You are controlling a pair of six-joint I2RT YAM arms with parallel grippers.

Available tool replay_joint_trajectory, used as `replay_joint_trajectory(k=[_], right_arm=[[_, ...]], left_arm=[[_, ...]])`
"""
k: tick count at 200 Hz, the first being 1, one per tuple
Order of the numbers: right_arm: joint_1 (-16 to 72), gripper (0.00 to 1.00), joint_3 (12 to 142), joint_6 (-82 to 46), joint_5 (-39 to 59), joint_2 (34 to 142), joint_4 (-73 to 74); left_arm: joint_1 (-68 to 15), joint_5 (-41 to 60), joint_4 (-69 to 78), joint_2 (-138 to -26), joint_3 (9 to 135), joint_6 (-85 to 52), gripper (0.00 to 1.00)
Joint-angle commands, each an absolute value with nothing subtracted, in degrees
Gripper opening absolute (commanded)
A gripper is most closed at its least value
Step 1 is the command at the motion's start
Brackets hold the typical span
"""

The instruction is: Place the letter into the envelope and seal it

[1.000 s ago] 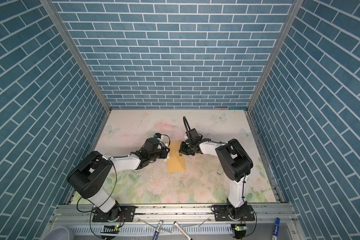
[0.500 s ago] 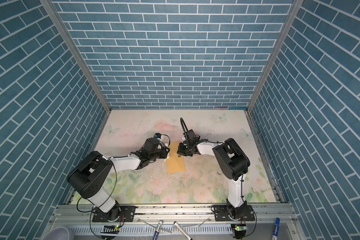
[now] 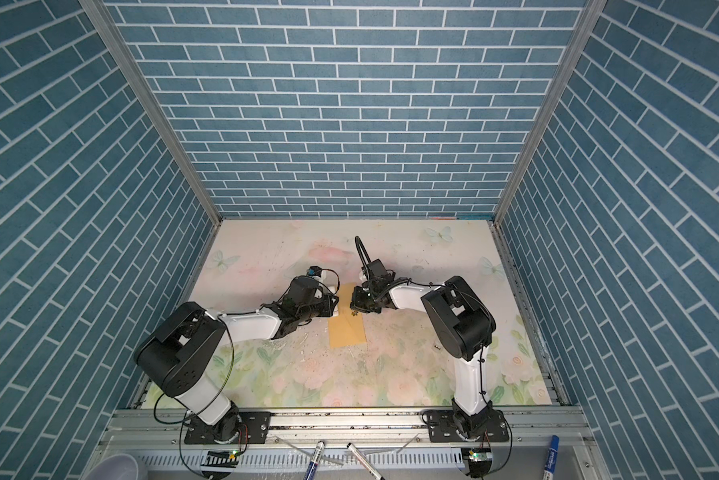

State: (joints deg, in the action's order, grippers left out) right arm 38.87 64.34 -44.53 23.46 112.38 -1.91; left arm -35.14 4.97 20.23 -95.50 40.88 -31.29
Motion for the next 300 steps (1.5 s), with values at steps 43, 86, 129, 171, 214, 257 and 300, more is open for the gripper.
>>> replay_joint_trajectory(k=[43,86,129,171,214,257,300], right_arm=[[39.94,0.0,66.75,-40.71,23.95,114.7,-8.51],[40.0,0.0,68.9,-40.1,24.42,115.66,-9.75],[40.06,0.0,68.88,-39.9,24.9,115.49,-10.46],[40.76,0.0,68.91,-39.64,26.19,115.4,-10.35],[41.57,0.0,69.26,-39.39,27.31,115.82,-10.65],[42.1,0.0,69.6,-38.93,27.43,116.34,-11.72],[42.06,0.0,69.2,-36.44,25.15,115.69,-16.46]], left_arm=[[-35.33,3.34,20.41,-96.67,40.21,-31.65,0.0],[-35.33,3.25,20.66,-97.34,40.65,-32.07,0.0],[-35.33,3.43,20.71,-98.2,41.22,-32.12,0.0],[-35.33,3.43,20.87,-99.13,41.49,-32.43,0.0],[-35.33,3.19,21.19,-99.27,41.05,-32.68,0.0],[-35.33,3.08,21.7,-99.23,40.69,-32.78,0.0],[-35.33,2.81,21.82,-98.99,40.34,-32.68,0.0]])
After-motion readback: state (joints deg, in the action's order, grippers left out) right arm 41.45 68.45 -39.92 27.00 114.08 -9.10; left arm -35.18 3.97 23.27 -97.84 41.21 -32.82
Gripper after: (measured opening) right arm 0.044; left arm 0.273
